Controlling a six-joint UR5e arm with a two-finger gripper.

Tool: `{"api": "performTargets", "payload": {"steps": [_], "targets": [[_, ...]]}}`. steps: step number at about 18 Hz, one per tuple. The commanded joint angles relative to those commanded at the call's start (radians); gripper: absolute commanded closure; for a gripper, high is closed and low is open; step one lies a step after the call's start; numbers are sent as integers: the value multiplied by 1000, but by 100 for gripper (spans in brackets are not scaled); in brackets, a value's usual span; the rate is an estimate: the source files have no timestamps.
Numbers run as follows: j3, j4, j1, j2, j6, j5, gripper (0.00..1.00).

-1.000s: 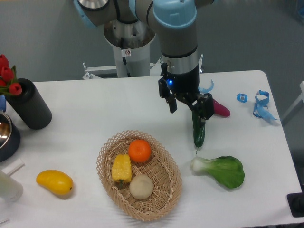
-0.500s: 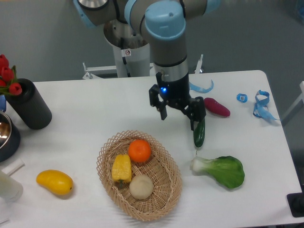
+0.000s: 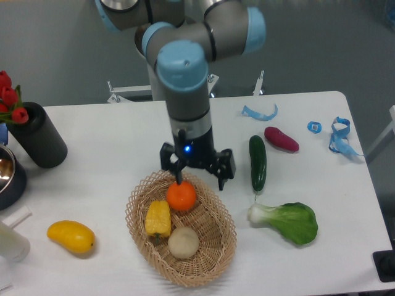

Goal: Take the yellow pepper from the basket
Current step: 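Lower the gripper into the basket around the yellow pepper, then close the gripper on the yellow pepper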

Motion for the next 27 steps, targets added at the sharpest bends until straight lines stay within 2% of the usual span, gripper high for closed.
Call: {"api": "performTargets", "payload": {"steps": [16, 27], "targets": [[-34, 54, -84, -115, -54, -37, 0], [-61, 55, -83, -121, -45, -37, 0]]}}
